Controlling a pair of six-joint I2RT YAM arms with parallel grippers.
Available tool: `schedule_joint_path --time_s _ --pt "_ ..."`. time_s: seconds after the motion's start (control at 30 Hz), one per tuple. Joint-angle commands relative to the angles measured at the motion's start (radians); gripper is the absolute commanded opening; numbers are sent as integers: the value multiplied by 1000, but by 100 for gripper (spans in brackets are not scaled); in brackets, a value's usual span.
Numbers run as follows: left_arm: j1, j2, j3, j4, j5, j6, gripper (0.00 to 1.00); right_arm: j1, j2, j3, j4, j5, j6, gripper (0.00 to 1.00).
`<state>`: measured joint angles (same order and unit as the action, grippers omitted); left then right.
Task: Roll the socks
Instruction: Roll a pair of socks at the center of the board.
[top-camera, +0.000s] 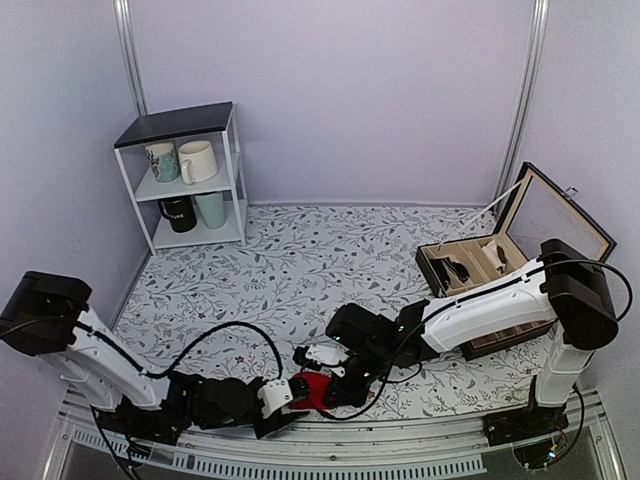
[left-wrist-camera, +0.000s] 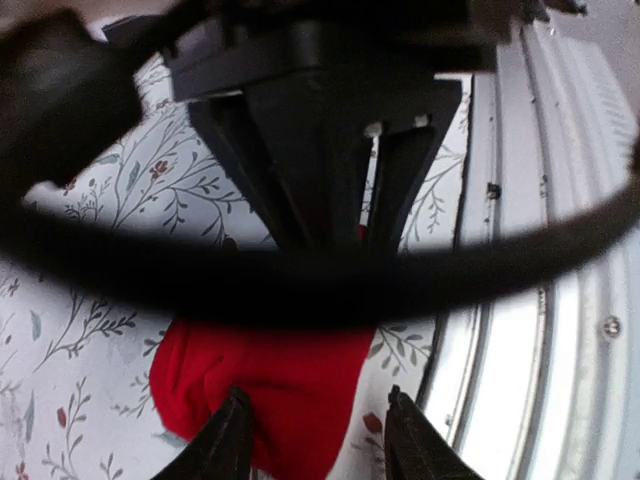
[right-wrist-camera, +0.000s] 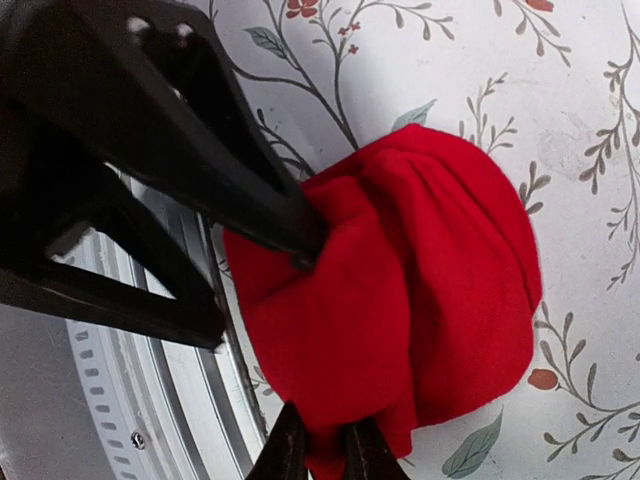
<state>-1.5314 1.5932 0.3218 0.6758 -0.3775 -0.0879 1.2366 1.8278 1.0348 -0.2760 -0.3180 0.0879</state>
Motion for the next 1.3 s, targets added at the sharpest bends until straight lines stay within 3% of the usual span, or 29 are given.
schedule_joint_path --time_s 0.0,0.1,0.27,0.33,0.4,0.47,0.7,1.07,1.27 --pt "-36 -224 -106 -12 9 -42 48 6 58 -61 -114 80 32 12" --pt "-33 -426 -171 -58 -47 -114 49 6 53 -73 -107 98 37 12" --pt "34 -631 -199 -272 -84 -301 41 6 50 -83 -84 110 43 12" --pt "68 -663 -208 -316 -64 -343 34 7 55 -81 -79 115 42 12" --pt "113 -672 -220 -326 -22 -368 16 7 57 -82 -74 122 41 12" --pt "162 -654 -231 -314 38 -380 0 6 55 -83 -69 131 42 12" --pt "244 -473 -202 -186 221 -361 0 7 63 -96 -62 145 33 12" --pt "279 -245 -141 -38 397 -321 0 6 60 -92 -76 146 -1 12" --pt "307 -124 -89 -34 455 -296 0 6 61 -87 -78 148 -22 12"
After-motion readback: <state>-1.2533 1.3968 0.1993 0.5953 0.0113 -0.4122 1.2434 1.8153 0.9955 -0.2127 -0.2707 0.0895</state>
